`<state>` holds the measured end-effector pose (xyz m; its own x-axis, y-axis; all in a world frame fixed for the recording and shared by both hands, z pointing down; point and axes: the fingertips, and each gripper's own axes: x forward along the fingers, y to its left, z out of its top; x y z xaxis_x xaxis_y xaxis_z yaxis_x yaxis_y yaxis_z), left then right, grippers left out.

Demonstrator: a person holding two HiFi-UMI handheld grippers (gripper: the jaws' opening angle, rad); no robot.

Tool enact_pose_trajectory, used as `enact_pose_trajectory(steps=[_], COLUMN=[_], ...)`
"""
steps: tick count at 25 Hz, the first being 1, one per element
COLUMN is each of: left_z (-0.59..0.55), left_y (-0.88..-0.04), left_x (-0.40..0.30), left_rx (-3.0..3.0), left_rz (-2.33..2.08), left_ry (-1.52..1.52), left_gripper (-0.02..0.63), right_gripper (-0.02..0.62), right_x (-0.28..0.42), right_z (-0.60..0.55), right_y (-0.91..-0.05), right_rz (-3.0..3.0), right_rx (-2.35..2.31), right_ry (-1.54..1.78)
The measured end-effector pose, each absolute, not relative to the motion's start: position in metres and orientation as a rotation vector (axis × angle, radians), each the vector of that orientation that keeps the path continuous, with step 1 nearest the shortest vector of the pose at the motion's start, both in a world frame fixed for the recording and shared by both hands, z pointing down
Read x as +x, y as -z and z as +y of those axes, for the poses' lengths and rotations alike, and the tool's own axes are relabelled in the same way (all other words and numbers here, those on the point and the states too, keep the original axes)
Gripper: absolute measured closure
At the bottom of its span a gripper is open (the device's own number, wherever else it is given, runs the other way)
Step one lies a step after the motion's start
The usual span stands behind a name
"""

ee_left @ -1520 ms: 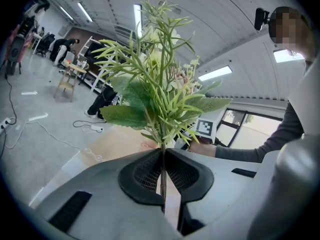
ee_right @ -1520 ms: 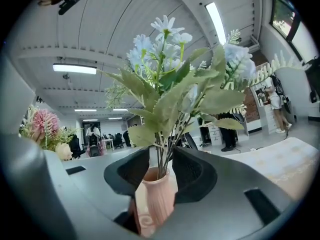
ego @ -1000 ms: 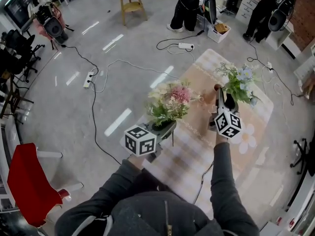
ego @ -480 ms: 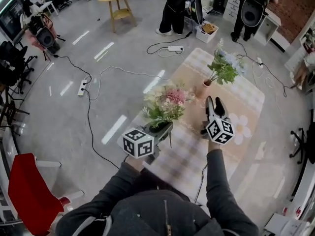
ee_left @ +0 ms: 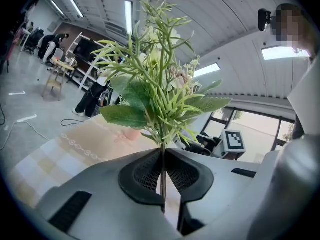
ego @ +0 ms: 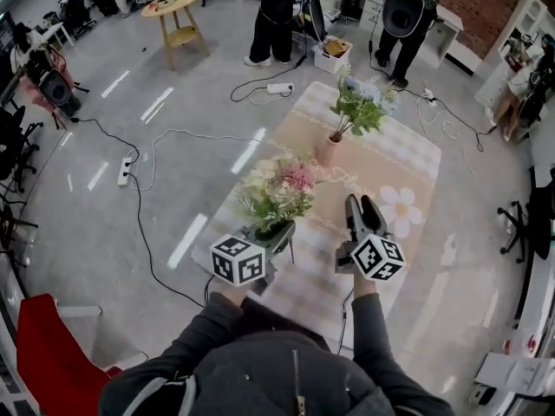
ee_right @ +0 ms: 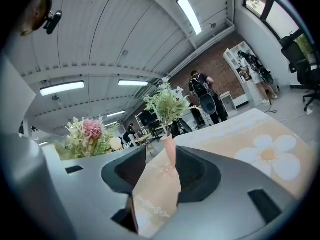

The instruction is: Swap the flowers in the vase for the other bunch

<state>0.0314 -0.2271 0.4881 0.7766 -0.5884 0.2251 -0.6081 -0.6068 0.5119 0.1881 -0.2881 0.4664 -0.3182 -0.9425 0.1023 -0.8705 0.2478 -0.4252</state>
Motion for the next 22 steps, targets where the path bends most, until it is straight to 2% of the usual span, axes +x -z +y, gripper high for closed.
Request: enact_pose_trajectory(steps=[5, 11, 22], left_z=[-0.222, -0.214, -0.213], left_y=[-0.483, -0.477, -0.481], left_x=[0.041, 0.066, 0.079], left_rx=[2.396, 2.457, 2.48], left_rz=[-0.861, -0.782, -0.753], left_ry=[-0.048, -0.097, -0.122], left_gripper=[0.58, 0.58, 0.58], right_gripper=[0.451, 0.565, 0.583], right_x=[0.19, 0.204, 0.209], right_z=[-0.248, -0.208, -0.185], right_y=[-0.451, -0.43, -0.435], right_rz=[2.307, 2.226, 2.233], right_rx=[-1.755, -1.789, -1.898], right_ry=[0.644, 0.624, 0.572])
